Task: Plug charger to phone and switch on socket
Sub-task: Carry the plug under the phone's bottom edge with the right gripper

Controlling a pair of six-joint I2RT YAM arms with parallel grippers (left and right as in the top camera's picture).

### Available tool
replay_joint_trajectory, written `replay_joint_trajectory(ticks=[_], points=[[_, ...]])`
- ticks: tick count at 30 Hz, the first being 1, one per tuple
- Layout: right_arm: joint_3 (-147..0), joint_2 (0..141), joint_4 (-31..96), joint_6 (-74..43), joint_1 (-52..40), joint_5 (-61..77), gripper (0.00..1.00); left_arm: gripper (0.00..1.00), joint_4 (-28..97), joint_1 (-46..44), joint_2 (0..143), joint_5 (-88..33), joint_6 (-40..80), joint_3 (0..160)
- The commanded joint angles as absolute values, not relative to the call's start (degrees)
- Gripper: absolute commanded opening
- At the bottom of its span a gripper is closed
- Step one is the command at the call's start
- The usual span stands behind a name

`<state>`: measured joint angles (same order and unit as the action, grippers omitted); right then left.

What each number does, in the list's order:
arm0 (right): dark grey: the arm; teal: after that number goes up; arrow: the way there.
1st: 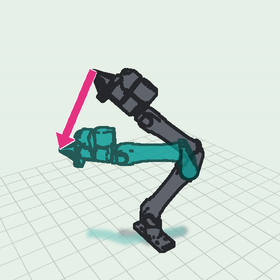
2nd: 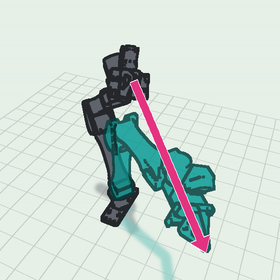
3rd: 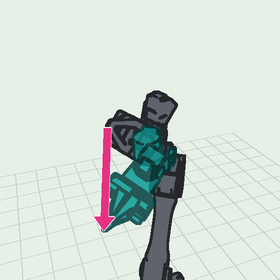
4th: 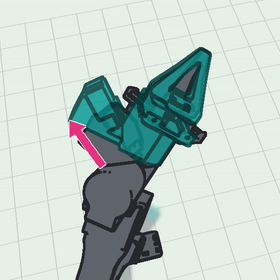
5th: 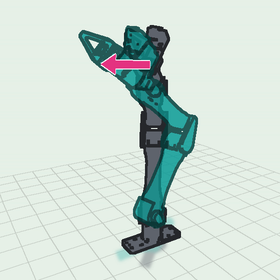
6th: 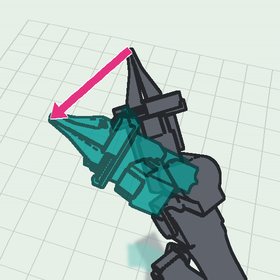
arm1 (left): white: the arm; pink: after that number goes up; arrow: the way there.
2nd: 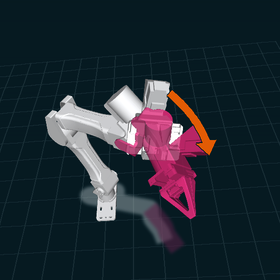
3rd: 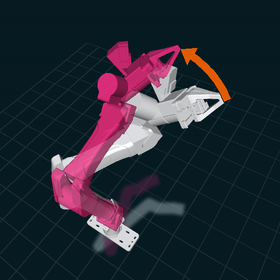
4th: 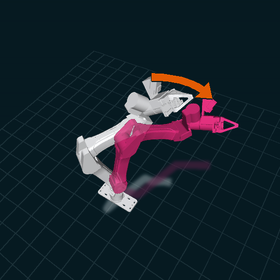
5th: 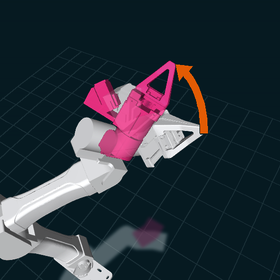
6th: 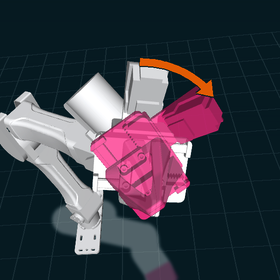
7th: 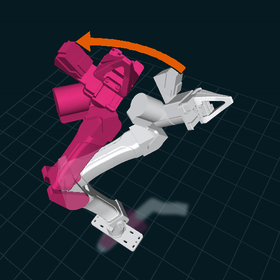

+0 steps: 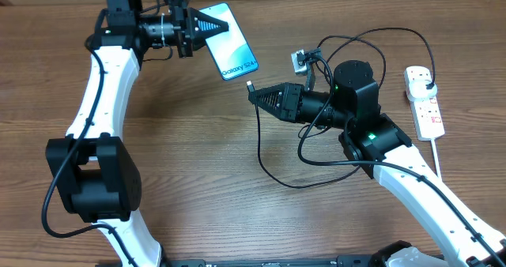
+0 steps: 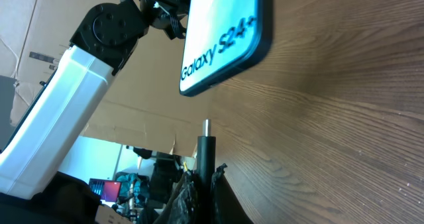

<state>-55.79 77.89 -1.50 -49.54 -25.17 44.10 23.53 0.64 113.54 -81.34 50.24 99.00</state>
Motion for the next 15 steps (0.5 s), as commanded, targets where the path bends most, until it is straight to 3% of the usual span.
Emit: replay_joint_trajectory(ticks=[1, 15], points=[[-55.48, 77.8, -1.91, -49.74, -25.45, 43.72, 0.04, 0.04, 22.98, -0.23, 113.51, -80.95, 51.7, 99.15], [-55.48, 77.8, -1.93, -49.74, -25.45, 43.72, 0.04, 0.04, 20.25, -1.67, 113.51, -82.96, 52.31, 99.15]])
